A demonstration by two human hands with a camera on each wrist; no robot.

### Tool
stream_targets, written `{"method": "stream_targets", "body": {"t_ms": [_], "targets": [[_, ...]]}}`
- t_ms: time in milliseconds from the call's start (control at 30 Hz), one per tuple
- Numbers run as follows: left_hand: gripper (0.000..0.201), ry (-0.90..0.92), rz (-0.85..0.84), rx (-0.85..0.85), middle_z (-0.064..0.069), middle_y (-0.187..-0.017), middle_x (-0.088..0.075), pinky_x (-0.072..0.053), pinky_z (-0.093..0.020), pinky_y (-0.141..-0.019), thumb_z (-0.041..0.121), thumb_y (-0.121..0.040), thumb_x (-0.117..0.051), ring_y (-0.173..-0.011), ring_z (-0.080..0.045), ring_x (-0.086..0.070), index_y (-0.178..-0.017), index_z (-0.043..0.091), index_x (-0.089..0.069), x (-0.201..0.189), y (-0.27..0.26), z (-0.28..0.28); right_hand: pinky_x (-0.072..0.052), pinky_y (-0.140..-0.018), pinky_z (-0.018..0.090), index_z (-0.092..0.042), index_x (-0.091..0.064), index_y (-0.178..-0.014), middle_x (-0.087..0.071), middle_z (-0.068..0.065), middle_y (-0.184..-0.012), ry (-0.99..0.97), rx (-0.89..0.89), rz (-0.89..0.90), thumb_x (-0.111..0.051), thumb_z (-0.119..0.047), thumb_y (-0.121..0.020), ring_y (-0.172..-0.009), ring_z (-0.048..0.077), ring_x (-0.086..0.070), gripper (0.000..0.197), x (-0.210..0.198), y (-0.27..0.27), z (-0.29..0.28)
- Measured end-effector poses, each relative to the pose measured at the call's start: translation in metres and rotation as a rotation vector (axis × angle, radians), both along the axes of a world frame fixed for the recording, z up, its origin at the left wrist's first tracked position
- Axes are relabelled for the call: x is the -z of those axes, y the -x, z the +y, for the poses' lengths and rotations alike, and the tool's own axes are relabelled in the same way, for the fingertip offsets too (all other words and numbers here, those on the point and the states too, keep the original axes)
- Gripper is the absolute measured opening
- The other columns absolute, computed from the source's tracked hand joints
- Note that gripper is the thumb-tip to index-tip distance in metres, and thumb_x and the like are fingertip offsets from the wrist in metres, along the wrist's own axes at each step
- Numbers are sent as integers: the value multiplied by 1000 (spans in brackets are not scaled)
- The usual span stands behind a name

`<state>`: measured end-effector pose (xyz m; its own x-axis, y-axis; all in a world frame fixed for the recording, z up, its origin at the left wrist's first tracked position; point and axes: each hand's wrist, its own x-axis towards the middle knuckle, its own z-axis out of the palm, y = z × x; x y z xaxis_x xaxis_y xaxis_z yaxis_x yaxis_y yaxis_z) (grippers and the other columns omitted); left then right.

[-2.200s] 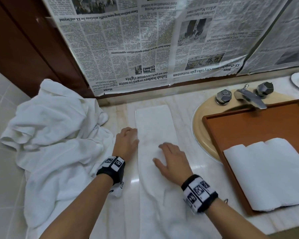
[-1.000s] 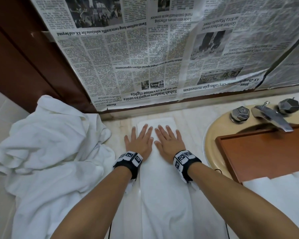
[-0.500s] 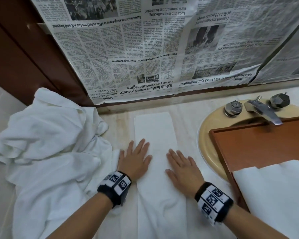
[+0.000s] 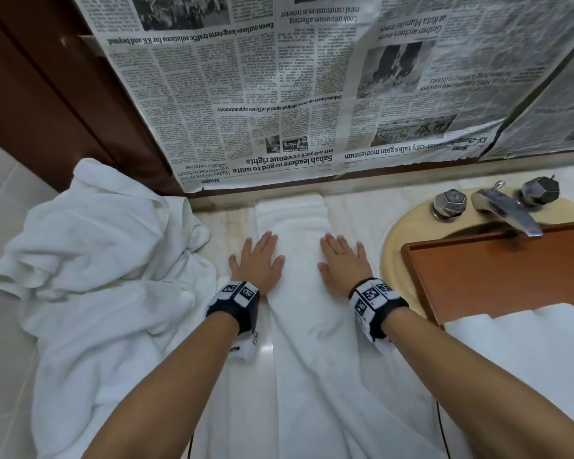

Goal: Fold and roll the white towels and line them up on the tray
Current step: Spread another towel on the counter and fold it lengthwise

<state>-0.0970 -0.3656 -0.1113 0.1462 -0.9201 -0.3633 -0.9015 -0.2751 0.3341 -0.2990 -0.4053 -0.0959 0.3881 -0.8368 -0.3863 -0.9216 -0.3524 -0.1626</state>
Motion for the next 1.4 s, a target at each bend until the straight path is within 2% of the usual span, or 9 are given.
{"method": "stream_targets", "body": {"t_ms": [167, 267, 367, 467, 567, 733, 933, 1133, 1400], "targets": [[39, 185, 260, -218, -6, -119, -60, -41, -31, -95, 33, -93, -60, -110, -26, -58, -126, 14, -55, -9, 4, 56, -40, -101, 38, -16, -53, -133, -57, 2, -132, -33, 79, -423, -48, -47, -97, -119, 24, -53, 47, -29, 24, 91], [32, 101, 318, -304, 1, -87, -64, -48, -34, -81, 41, -89, -65, -89, -21, -62, -106, 16, -54, -13, 20, 95, -46, -88, 34, -22, -54, -118, -58, -5, -114, -135, 68, -360, -53, -57, -91, -106, 17, -56, 45, -34, 37, 145], [37, -24, 292, -385, 1, -94, -61, -43, -31, -74, 50, -86, -63, -88, -18, -58, -103, 19, -50, -14, 37, 110, -43, -78, 27, -23, -53, -113, -57, -7, -107, -227, 136, -278, -57, -58, -89, -98, 13, -55, 42, -31, 38, 168], [25, 13, 366, -429, -2, -99, -62, -43, -25, -69, 28, -88, -63, -89, -20, -59, -107, 16, -52, -16, 47, 112, -36, -61, 27, -22, -41, -74, -46, -7, -77, -262, 124, -220, -55, -53, -92, -68, 11, -44, 38, -27, 39, 177], [14, 118, 484, -478, 2, -87, -61, -42, -16, -61, 17, -88, -60, -78, -14, -58, -101, 15, -55, -22, 47, 115, -28, -54, 29, -18, -30, -64, -37, -4, -65, -314, 139, -282, -53, -42, -95, -57, 12, -35, 45, -38, 41, 184], [12, 189, 659, -522, -1, -84, -60, -59, -46, -81, 11, -89, -61, -73, -18, -62, -100, 13, -58, -20, 50, 135, -32, -55, 33, -16, -44, -104, -55, 5, -86, -117, -45, -223, -48, -27, -95, -74, 26, -53, 15, -81, 35, 220], [17, 186, 568, -432, 4, -86, -56, -47, -25, -73, 9, -87, -60, -77, -14, -55, -103, 15, -55, -21, 46, 146, -36, -66, 34, -8, -35, -132, -54, 13, -102, -270, -148, -129, -45, -8, -93, -85, 32, -53, 41, -70, 13, 292], [20, 226, 531, -376, 4, -83, -57, -41, -11, -63, 6, -84, -64, -74, -14, -54, -102, 12, -57, -14, 40, 146, -46, -85, 35, -13, -51, -121, -56, 12, -118, -502, -54, -153, -52, -47, -94, -99, 28, -57, 44, -58, 25, 296], [29, 244, 441, -221, 1, -90, -59, -39, -10, -64, 6, -86, -65, -82, -15, -57, -110, 14, -51, -7, 39, 158, -43, -81, 34, -8, -51, -113, -58, 12, -116, -120, 418, -192, -54, -41, -96, -106, 30, -56, 37, -23, 51, 180]]}}
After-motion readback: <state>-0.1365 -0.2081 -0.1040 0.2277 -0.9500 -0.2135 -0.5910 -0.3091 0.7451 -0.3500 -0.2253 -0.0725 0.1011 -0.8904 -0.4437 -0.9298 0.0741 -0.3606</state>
